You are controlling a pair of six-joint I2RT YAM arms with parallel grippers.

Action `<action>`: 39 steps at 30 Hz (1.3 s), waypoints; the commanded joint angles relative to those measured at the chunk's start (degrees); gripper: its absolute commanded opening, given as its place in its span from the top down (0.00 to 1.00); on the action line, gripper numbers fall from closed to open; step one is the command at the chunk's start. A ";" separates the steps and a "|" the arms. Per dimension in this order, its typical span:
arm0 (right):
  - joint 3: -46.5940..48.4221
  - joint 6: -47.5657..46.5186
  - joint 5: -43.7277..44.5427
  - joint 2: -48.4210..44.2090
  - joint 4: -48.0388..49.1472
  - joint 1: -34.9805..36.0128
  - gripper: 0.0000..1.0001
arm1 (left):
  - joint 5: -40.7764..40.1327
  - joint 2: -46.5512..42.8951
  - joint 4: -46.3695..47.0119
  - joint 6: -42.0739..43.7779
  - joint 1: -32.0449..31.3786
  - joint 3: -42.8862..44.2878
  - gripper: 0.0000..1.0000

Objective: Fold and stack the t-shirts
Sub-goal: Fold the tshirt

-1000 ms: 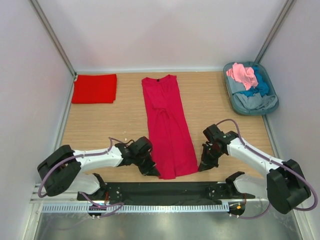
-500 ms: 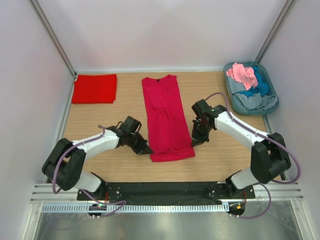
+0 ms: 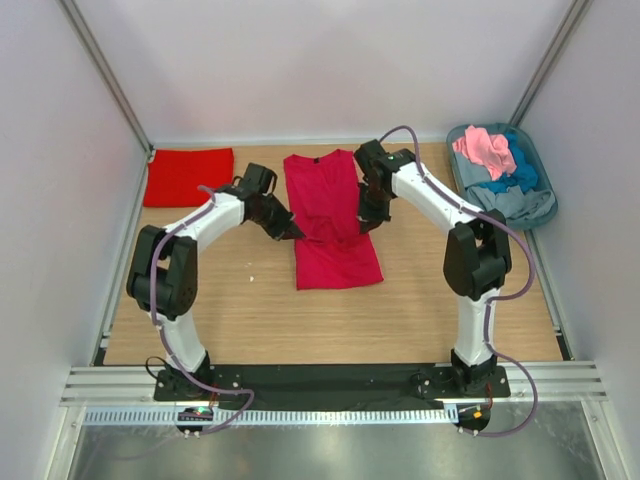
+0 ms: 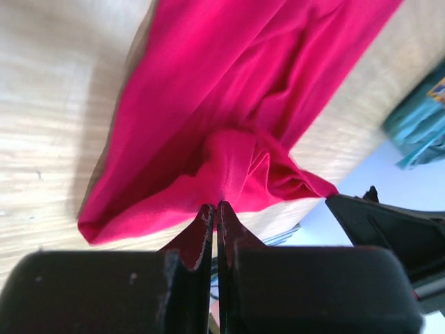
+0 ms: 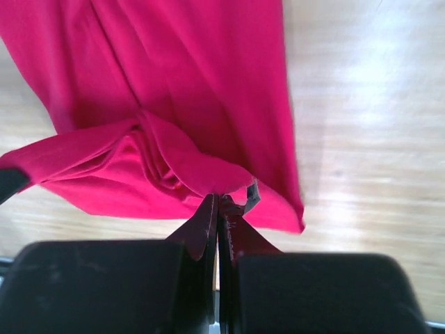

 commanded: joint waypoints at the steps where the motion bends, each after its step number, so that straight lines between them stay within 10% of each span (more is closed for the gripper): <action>1: 7.97 -2.72 2.22 2.34 -5.73 -2.59 0.99 | 0.08 2.20 -4.03 2.98 1.93 5.16 0.99; 31: 22.22 -3.42 -11.32 18.86 10.88 -10.41 0.98 | 0.17 19.43 0.54 4.03 8.18 22.48 0.91; 39: 26.79 -1.75 -8.68 18.78 4.47 -12.26 0.60 | -5.71 16.54 -5.58 7.63 9.32 26.52 0.67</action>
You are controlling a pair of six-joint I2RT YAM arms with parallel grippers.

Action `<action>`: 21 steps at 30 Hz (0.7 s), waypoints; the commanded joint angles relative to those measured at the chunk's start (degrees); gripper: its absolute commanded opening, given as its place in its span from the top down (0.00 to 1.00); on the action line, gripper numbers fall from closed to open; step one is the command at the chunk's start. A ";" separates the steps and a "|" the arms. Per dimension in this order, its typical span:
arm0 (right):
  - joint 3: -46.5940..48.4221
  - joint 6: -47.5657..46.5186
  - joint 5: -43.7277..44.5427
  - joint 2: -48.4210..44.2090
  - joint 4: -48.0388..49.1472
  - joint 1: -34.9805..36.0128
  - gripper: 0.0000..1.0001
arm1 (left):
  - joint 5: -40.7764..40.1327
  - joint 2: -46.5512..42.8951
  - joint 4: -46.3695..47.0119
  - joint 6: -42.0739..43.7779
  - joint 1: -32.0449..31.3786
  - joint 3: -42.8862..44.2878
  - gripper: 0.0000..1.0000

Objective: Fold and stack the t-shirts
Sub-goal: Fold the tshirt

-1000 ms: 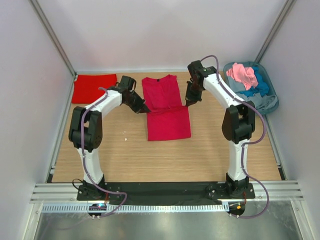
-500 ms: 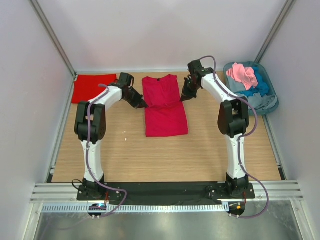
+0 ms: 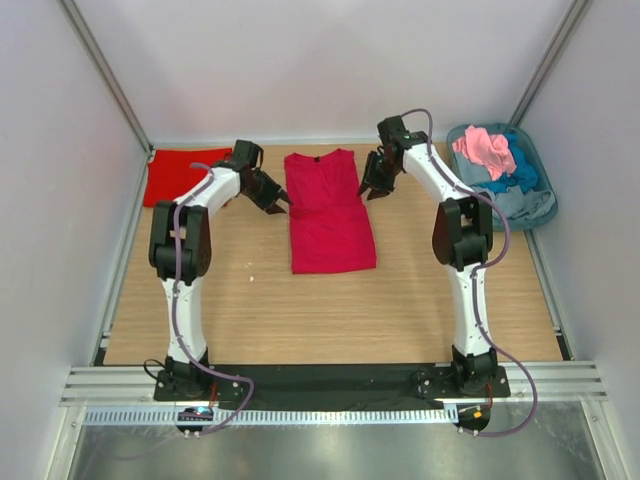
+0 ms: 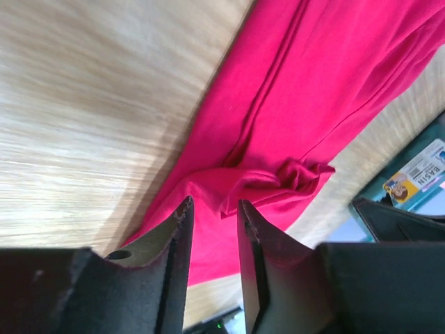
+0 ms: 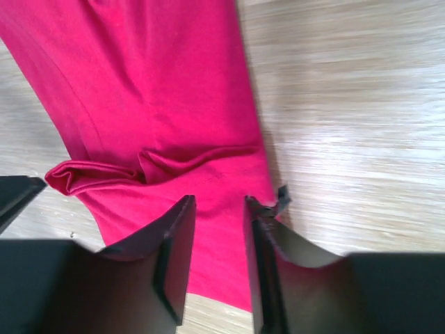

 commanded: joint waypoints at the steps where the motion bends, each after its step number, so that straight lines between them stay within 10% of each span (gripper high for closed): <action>1: 2.86 0.52 1.70 -3.49 -3.88 -1.46 0.58 | -5.38 -3.57 -4.51 3.92 0.60 4.32 0.63; 21: -26.59 -14.95 -11.65 -17.31 -2.31 -1.38 0.44 | 1.98 -24.23 8.22 11.57 -7.04 -30.83 0.53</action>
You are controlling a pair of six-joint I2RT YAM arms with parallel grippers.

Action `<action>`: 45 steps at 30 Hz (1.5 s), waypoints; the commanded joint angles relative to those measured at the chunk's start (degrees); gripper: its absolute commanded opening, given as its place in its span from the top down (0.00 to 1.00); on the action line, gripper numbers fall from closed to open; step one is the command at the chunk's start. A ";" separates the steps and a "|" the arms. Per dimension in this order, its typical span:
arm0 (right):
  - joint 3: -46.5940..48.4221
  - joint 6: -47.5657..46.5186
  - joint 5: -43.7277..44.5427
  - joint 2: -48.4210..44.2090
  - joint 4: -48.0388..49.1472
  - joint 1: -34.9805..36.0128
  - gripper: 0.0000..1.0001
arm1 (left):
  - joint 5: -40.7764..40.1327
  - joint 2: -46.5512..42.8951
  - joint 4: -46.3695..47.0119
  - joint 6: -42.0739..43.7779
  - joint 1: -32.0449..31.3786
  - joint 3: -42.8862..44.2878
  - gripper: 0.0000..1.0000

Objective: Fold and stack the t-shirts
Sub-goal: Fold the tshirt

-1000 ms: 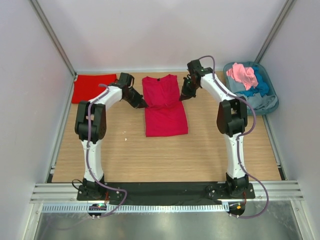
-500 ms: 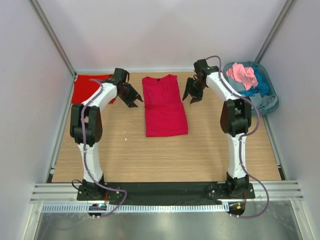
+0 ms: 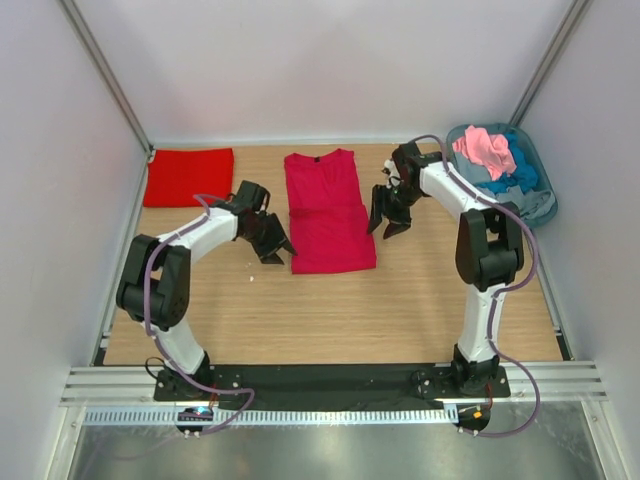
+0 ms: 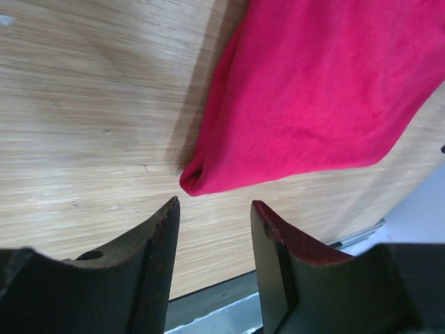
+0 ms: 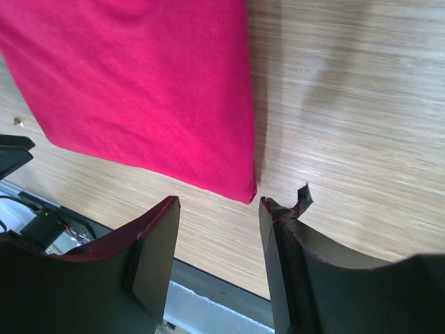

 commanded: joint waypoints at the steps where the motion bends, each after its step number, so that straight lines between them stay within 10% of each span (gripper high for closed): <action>1: -0.12 -3.26 -3.24 0.86 2.19 0.13 0.44 | 3.08 0.05 6.82 1.82 -0.57 -0.28 0.53; 18: -13.65 -0.01 -7.28 -1.33 11.33 0.74 0.57 | 2.99 5.94 7.17 4.90 -1.19 -2.30 0.65; 28: -20.15 2.37 -9.66 -3.79 15.82 1.80 0.79 | 4.30 7.00 6.56 4.29 -1.28 -2.65 1.00; 37: -33.51 6.58 -9.40 -15.02 17.57 4.87 0.95 | 3.78 -0.46 -0.03 1.04 -2.33 -10.20 1.00; 45: -45.82 15.19 -6.41 -28.30 19.51 9.97 0.69 | 1.77 -15.39 -7.74 -3.62 -4.27 -19.97 0.69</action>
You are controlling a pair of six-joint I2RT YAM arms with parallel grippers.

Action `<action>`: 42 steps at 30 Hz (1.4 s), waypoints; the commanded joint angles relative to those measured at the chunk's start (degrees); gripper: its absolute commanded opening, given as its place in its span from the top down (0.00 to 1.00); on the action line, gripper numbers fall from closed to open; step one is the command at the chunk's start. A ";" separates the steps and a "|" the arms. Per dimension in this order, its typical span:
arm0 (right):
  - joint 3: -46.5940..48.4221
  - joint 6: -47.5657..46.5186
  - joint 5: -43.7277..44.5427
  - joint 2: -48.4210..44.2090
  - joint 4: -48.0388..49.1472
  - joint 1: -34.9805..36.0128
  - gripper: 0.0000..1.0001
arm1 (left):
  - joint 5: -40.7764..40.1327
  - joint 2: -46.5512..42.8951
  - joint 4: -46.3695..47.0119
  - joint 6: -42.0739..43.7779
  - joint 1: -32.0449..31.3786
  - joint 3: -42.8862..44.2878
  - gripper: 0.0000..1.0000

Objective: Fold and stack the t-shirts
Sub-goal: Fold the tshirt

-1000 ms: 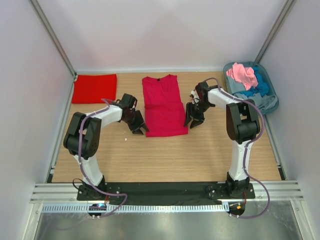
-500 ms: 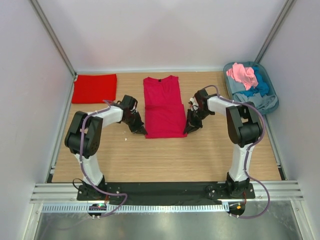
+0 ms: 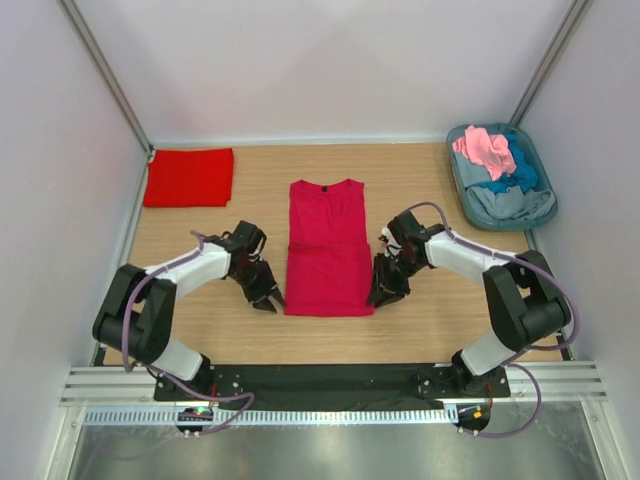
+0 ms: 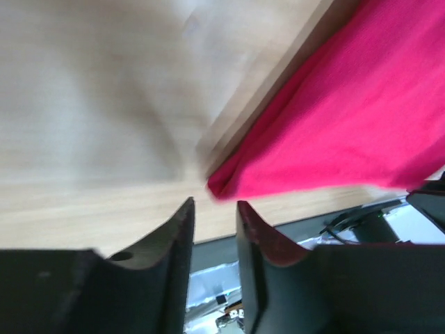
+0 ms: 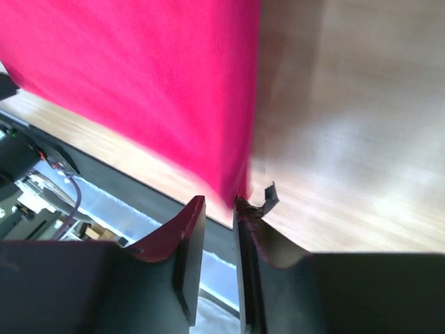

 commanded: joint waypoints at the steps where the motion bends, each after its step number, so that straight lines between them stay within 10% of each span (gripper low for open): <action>1: -2.09 4.90 1.92 -5.62 0.37 0.66 0.67 | -3.05 -6.21 -8.15 -1.38 0.13 0.18 0.66; 23: 17.59 0.60 13.08 -3.35 -14.94 0.66 0.60 | 0.46 19.70 4.13 6.54 0.74 29.18 0.76; 42: 21.81 -1.77 15.10 -0.80 -17.57 0.66 0.60 | -0.95 24.55 6.33 6.89 5.22 33.23 0.75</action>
